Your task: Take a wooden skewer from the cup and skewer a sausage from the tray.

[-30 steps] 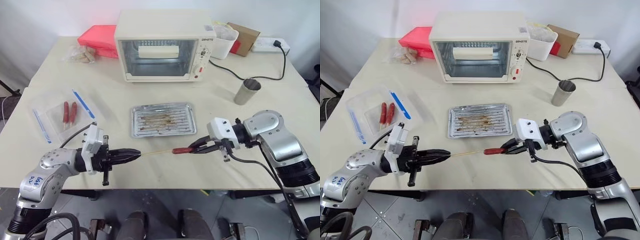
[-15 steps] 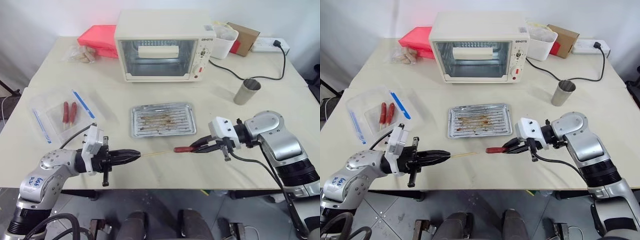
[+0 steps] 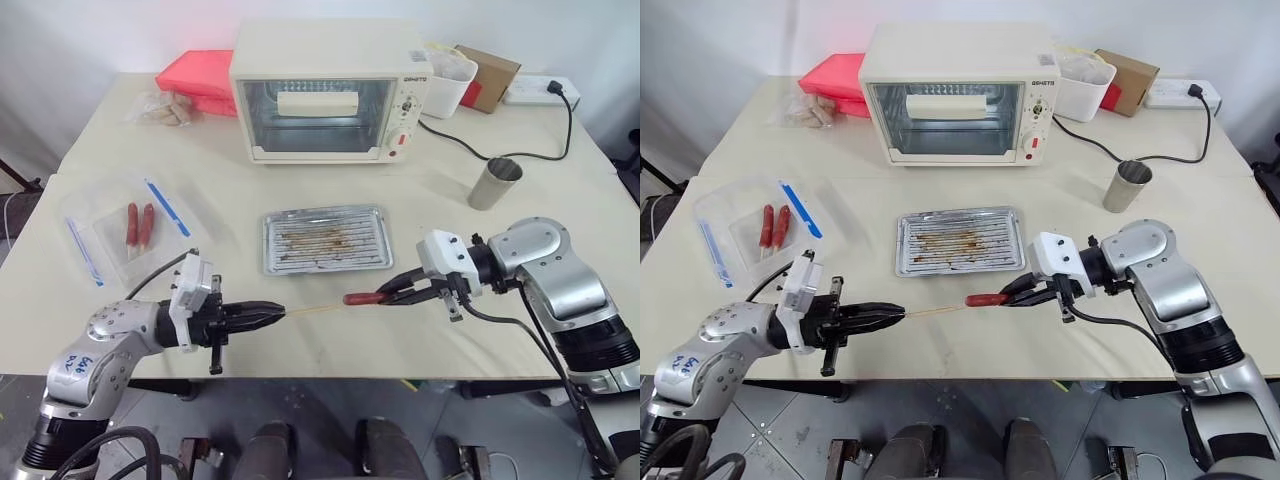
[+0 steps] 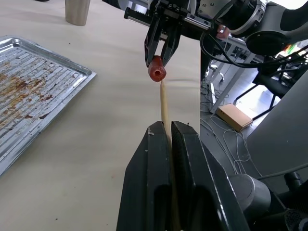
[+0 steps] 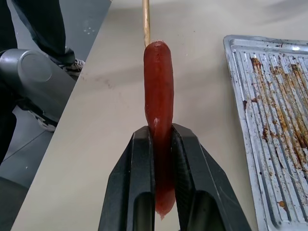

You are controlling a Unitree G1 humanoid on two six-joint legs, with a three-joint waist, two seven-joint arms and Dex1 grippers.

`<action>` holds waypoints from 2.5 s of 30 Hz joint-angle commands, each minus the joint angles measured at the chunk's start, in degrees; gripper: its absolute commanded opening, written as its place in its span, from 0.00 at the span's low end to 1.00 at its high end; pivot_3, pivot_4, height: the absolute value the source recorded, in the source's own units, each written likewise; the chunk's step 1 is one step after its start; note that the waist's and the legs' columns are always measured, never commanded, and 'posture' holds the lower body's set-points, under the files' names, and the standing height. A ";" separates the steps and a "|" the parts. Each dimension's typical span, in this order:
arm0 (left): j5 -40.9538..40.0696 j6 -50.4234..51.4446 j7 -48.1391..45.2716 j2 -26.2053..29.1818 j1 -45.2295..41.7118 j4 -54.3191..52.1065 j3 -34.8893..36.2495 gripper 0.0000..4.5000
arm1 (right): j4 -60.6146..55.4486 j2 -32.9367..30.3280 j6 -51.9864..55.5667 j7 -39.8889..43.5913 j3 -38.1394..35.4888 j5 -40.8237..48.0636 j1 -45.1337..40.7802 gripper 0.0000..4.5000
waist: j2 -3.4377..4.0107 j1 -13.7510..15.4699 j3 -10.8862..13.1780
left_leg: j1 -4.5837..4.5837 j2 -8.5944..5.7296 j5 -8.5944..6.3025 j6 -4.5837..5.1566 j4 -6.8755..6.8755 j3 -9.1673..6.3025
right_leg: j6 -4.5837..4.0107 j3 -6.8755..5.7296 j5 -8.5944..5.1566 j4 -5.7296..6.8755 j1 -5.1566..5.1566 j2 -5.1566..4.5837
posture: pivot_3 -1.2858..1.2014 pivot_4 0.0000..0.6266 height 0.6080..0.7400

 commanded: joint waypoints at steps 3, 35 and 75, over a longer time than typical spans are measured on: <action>-0.35 -0.57 0.22 -0.32 -0.32 -0.52 0.76 0.00 | -1.16 -1.71 -0.87 1.17 -1.42 0.64 0.37 0.04 | 0.00 -0.02 0.00 | 0.00 0.01 0.00 0.00 0.00 0.00 | 0.00 0.00 0.00 0.00 0.00 0.00 | 0.52 0.24 1.00; 0.11 -0.38 0.39 -1.01 -0.79 -0.49 -0.41 0.00 | -5.23 0.89 2.41 -0.09 0.21 1.27 -0.68 0.04 | 0.00 -0.01 0.00 | 0.00 0.00 0.00 0.00 0.01 -0.01 | 0.00 0.00 0.00 0.01 0.00 0.00 | 0.52 0.24 1.00; 6.76 2.70 0.88 -14.29 -13.71 5.06 -10.76 0.00 | -11.08 11.44 11.31 -0.89 7.12 -2.24 -7.01 0.04 | -0.01 -0.02 0.00 | -0.01 -0.10 0.01 0.02 0.10 -0.05 | 0.00 -0.04 0.00 0.25 -0.04 0.05 | 0.52 0.24 1.00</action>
